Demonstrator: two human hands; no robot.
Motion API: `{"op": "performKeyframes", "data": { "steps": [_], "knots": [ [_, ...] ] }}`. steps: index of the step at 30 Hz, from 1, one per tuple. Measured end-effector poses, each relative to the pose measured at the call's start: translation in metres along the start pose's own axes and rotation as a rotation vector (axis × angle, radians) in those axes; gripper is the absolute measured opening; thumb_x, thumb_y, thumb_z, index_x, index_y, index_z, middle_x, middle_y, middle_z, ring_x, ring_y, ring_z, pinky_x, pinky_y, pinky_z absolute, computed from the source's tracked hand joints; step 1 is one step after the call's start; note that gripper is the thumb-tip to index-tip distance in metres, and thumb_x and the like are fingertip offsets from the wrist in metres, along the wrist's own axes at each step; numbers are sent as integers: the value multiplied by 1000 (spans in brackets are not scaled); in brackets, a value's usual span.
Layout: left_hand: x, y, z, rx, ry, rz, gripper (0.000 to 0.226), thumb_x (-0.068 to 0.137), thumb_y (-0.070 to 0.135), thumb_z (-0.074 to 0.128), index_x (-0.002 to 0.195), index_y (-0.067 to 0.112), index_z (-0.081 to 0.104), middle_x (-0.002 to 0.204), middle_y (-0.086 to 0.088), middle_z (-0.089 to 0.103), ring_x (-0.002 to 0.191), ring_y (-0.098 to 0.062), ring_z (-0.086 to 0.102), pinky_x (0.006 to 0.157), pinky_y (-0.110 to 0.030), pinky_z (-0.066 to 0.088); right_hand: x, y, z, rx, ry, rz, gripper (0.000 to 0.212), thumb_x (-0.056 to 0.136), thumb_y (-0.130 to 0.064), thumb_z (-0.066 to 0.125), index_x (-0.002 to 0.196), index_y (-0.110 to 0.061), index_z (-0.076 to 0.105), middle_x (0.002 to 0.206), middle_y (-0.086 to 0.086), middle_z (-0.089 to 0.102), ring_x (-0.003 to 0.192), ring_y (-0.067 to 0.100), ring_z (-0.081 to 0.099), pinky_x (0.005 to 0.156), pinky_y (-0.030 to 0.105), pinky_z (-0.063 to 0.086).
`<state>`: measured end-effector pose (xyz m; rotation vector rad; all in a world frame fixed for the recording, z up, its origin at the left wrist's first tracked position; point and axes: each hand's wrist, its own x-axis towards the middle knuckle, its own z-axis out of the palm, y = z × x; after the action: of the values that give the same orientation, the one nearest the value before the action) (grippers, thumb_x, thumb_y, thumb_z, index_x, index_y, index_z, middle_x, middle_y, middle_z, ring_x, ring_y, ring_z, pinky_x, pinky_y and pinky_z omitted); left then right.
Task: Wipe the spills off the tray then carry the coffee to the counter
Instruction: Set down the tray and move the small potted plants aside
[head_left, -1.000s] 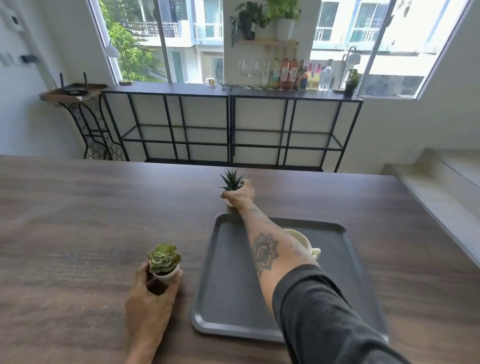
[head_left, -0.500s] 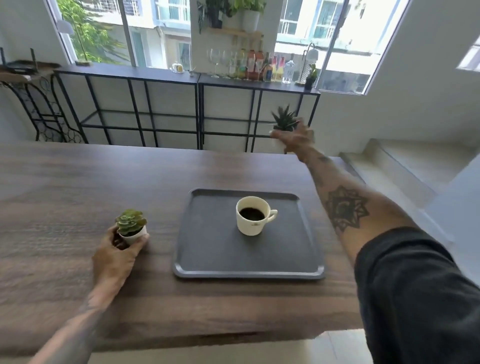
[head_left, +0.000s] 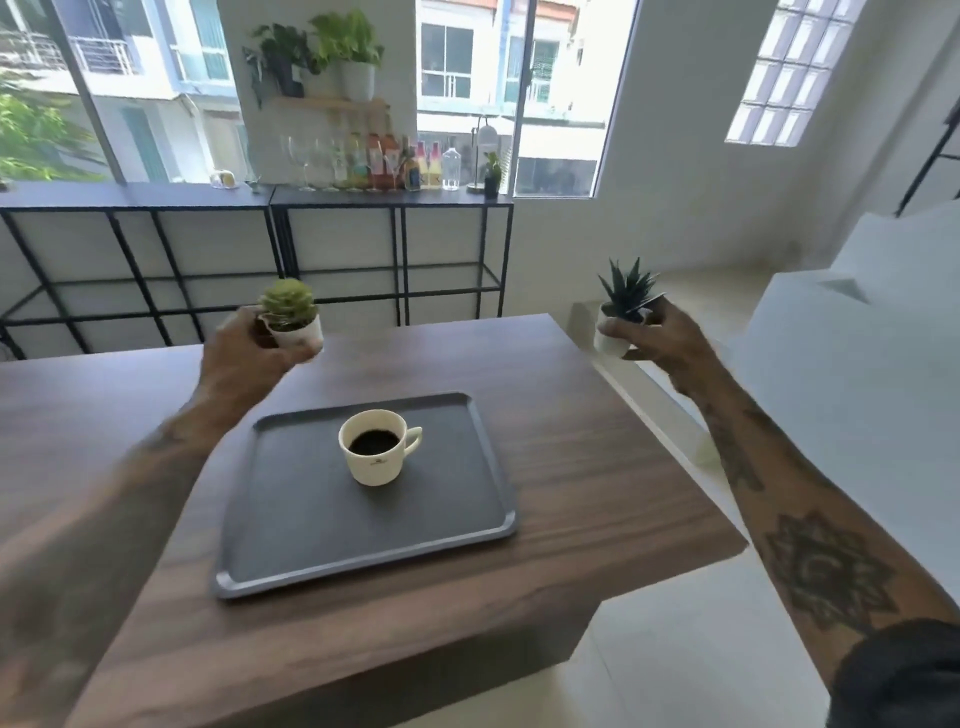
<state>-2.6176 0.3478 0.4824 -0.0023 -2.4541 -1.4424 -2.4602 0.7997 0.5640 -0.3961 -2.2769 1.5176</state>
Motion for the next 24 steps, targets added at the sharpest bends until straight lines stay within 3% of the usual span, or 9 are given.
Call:
{"op": "performKeyframes", "data": {
  "steps": [2,5,7,10,14,18,21,24],
  "knots": [
    [-43,83,43,-70,-164,68,41,68,38,86,104,27,69,90,11,71,81,-6,65,70,-20,49,-23,29,-5,3,4,31,50,58,-42,85,103,-28,67,104,4,69,94,23,70,79,51,59],
    [-71,130,126,-76,-328,71,33,72,18,85,101,17,70,82,7,67,73,-8,62,55,-6,43,-54,71,-10,-26,7,76,44,58,-45,85,96,-34,65,99,-2,71,92,18,69,85,48,57],
    [-79,132,185,-123,-419,13,46,60,24,89,102,12,74,88,3,72,82,-15,68,67,-12,53,-70,97,-13,-50,-14,91,38,63,-41,84,95,-36,63,100,-4,72,93,15,68,89,45,56],
    [-97,133,254,-101,-541,-3,64,45,44,85,105,23,76,91,7,77,87,-14,72,84,-31,58,-82,132,-18,-40,-43,149,37,62,-44,84,94,-40,65,98,-12,73,94,10,69,91,43,55],
    [-127,134,316,-125,-663,-48,48,62,19,86,109,18,74,93,1,77,85,-16,71,77,-28,57,-86,169,-22,-80,-34,177,41,60,-52,83,94,-45,63,97,-20,71,93,2,68,90,36,56],
    [-143,128,347,-171,-685,-70,44,66,8,82,109,15,74,89,5,75,66,5,65,65,-11,51,-86,186,-22,-108,0,188,44,60,-54,83,97,-43,63,97,-21,71,89,-5,67,85,30,56],
    [-152,124,361,-165,-682,-95,50,66,7,84,113,18,72,96,3,76,77,-3,67,83,-20,55,-78,192,-23,-124,11,157,42,61,-49,84,98,-45,64,97,-22,71,91,-8,66,82,21,54],
    [-152,123,364,-197,-681,-119,60,62,7,86,119,16,69,101,2,76,87,-10,69,90,-29,56,-74,194,-22,-146,-11,128,39,64,-43,84,97,-46,63,99,-21,70,92,-6,65,71,5,49]
  ]
}}
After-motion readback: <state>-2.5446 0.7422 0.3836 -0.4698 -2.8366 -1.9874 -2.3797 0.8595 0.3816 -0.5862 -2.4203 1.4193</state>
